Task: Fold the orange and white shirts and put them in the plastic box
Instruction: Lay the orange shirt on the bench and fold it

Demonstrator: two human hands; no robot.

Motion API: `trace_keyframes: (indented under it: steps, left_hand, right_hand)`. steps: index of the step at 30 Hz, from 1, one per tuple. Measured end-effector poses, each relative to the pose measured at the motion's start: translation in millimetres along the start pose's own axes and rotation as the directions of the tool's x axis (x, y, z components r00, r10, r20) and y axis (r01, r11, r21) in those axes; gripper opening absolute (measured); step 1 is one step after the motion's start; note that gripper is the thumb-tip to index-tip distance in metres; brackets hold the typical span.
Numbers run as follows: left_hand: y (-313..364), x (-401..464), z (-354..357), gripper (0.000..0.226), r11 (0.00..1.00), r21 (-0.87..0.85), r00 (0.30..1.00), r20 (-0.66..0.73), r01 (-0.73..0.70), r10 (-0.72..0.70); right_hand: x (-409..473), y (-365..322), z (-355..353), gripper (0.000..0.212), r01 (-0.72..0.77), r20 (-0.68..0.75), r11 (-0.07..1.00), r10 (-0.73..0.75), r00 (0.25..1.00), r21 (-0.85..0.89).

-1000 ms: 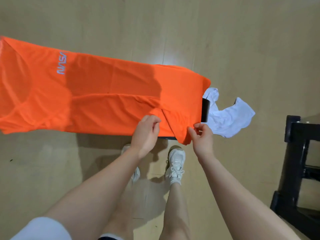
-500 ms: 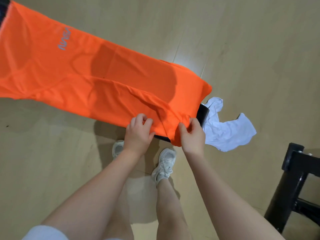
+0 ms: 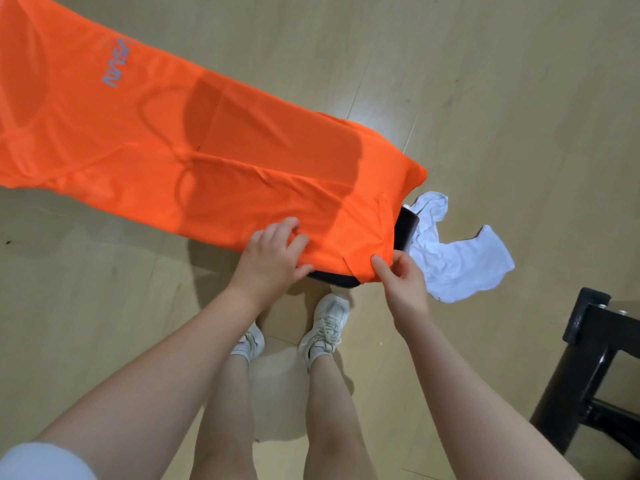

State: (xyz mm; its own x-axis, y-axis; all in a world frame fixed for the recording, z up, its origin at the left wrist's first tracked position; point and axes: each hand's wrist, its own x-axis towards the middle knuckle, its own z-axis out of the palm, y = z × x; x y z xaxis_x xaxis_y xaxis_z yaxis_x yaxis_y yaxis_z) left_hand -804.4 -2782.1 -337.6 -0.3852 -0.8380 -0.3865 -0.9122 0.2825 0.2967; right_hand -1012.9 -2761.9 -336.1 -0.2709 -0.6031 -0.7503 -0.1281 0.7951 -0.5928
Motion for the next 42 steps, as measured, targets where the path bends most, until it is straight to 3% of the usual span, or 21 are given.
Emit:
trace_keyframes:
  steps: [2,6,8,10,13,14,15,17,18,20,24,26,30,32,37,42]
  left_hand:
    - [-3,0,4,0.045,0.992,0.076,0.995,0.011,-0.102,0.101]
    - [-19,-7,16,0.026,0.948,0.206,0.940,-0.189,-0.244,0.284]
    - [-22,-12,10,0.023,0.914,0.245,0.907,-0.198,-0.322,0.373]
    - [-22,-18,2,0.022,0.873,0.285,0.880,-0.155,-0.395,0.449]
    - [-24,-25,-3,0.015,0.863,0.244,0.885,-0.038,-0.442,0.463]
    - [-25,-25,-4,0.027,0.884,0.212,0.903,-0.012,-0.417,0.429]
    - [-27,-25,-4,0.034,0.917,0.170,0.930,-0.009,-0.361,0.367]
    - [-31,-19,-7,0.037,0.975,0.113,0.977,-0.072,-0.192,0.201]
    - [-33,-15,-10,0.041,0.990,0.110,0.991,-0.095,-0.085,0.096]
    - [-39,-8,-13,0.050,0.988,0.117,0.990,-0.107,0.104,-0.092]
    - [-47,2,-18,0.064,0.954,0.027,0.953,0.047,0.300,-0.301]
    - [-49,3,-22,0.066,0.949,0.026,0.945,0.084,0.315,-0.316]
    - [-49,6,-36,0.067,0.935,0.039,0.924,0.144,0.353,-0.355]
    - [-49,12,-45,0.064,0.932,0.071,0.915,0.180,0.355,-0.362]
    - [-64,37,-75,0.046,0.947,-0.011,0.944,0.086,0.321,-0.319]
    - [-115,107,-117,0.039,0.979,-0.029,0.979,0.016,0.204,-0.203]
  right_hand:
    - [-3,4,2,0.008,-0.002,-0.028,1.000,0.002,1.000,0.011]
    - [-5,3,-8,0.020,0.019,-0.016,0.997,-0.017,1.000,0.078]
    - [-9,4,-18,0.025,0.017,0.029,0.994,-0.021,0.999,0.109]
    - [-12,10,-26,0.027,-0.016,0.077,0.999,0.013,0.997,0.039]
    - [-18,20,-24,0.016,-0.098,0.080,0.972,0.118,0.990,-0.215]
    - [-19,20,-21,0.005,-0.104,0.042,0.952,0.121,0.992,-0.288]
    - [-19,16,-16,0.015,-0.064,-0.006,0.930,0.067,0.998,-0.363]
    - [-18,0,-4,0.033,0.156,-0.032,0.865,-0.194,0.980,-0.477]
    - [-15,-9,5,0.036,0.293,0.004,0.794,-0.344,0.939,-0.532]
    - [-8,-23,25,0.038,0.443,0.116,0.612,-0.498,0.860,-0.656]
    - [14,-30,45,0.023,0.457,0.189,0.333,-0.599,0.778,-0.825]
    - [19,-30,38,0.012,0.409,0.159,0.286,-0.619,0.769,-0.866]
    - [16,-36,10,0.022,0.231,0.077,0.352,-0.400,0.913,-0.907]
    - [16,-43,3,0.026,0.211,0.084,0.388,-0.317,0.945,-0.897]
    - [18,-89,21,0.028,0.402,0.169,0.489,-0.453,0.875,-0.774]
    - [61,-156,66,0.018,0.454,0.242,0.567,-0.411,0.879,-0.687]
